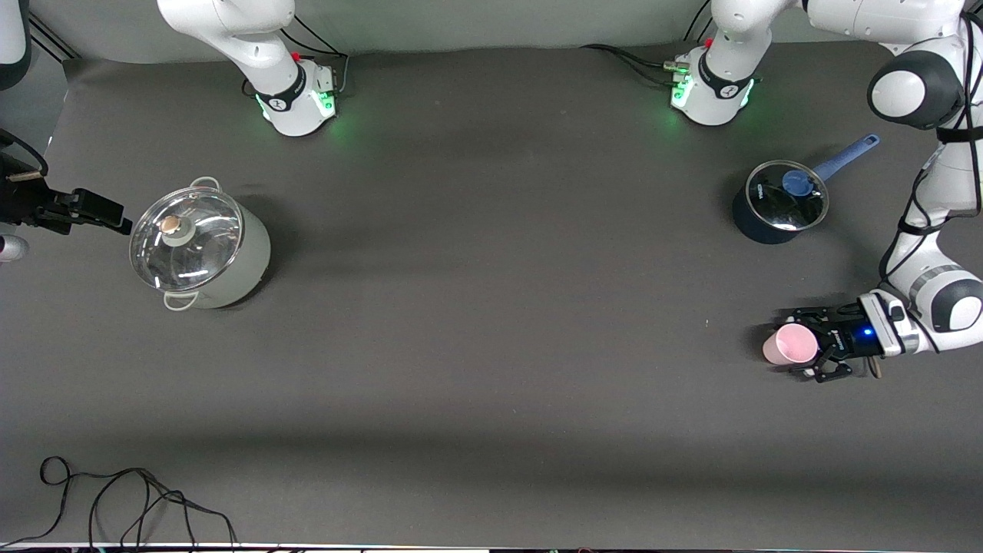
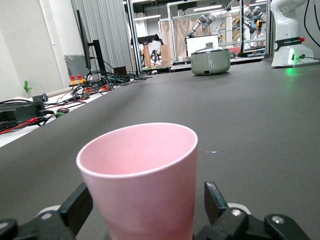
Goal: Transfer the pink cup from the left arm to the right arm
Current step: 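Lower the left gripper beside the pink cup and close on it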
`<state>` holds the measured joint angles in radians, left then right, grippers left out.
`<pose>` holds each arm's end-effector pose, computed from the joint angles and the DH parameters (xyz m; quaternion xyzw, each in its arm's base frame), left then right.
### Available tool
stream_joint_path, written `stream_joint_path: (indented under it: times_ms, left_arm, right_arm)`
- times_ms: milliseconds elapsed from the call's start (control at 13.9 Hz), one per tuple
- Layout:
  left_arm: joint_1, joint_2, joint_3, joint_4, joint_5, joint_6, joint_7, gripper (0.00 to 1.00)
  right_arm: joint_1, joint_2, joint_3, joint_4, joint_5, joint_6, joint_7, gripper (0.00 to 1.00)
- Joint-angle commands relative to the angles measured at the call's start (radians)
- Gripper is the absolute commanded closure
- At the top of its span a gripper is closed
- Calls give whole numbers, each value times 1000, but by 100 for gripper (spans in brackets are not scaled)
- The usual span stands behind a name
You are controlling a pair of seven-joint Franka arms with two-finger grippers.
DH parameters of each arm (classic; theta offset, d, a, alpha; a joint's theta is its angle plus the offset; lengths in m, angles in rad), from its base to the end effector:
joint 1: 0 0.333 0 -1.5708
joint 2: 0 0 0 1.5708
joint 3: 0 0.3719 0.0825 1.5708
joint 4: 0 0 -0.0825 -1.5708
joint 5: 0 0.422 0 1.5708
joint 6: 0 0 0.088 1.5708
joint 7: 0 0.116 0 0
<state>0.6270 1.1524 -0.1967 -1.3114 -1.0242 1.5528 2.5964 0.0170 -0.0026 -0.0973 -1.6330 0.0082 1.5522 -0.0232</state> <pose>0.6866 0.2388 0.0544 0.5309 -0.5448 0.5133 0.3973 0.5846 -0.0461 0.6398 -0.9988 0.0286 0.0388 0.0062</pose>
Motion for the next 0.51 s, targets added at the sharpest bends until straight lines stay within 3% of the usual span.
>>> stream_joint_path:
  times_ms: [0, 144, 216, 289, 361, 433]
  left_arm:
    - [-26, 20, 3, 23, -36, 16, 25, 1]
    - [-44, 24, 3, 24, -51, 17, 25, 8]
    - [-47, 26, 3, 23, -59, 17, 27, 25]
    - [-58, 29, 3, 24, -65, 17, 27, 50]
    - [-66, 30, 3, 24, -71, 18, 27, 85]
    - [-75, 30, 3, 23, -76, 18, 27, 100]
  right_arm:
    - [3, -10, -4, 2, 21, -7, 2, 0]
    - [3, -11, -4, 2, 21, -9, 2, 0]
    - [3, -11, -4, 2, 21, -9, 2, 0]
    - [3, -11, -4, 2, 19, -9, 2, 0]
    - [3, -11, -4, 2, 21, -9, 2, 0]
    - [3, -11, -4, 2, 21, -9, 2, 0]
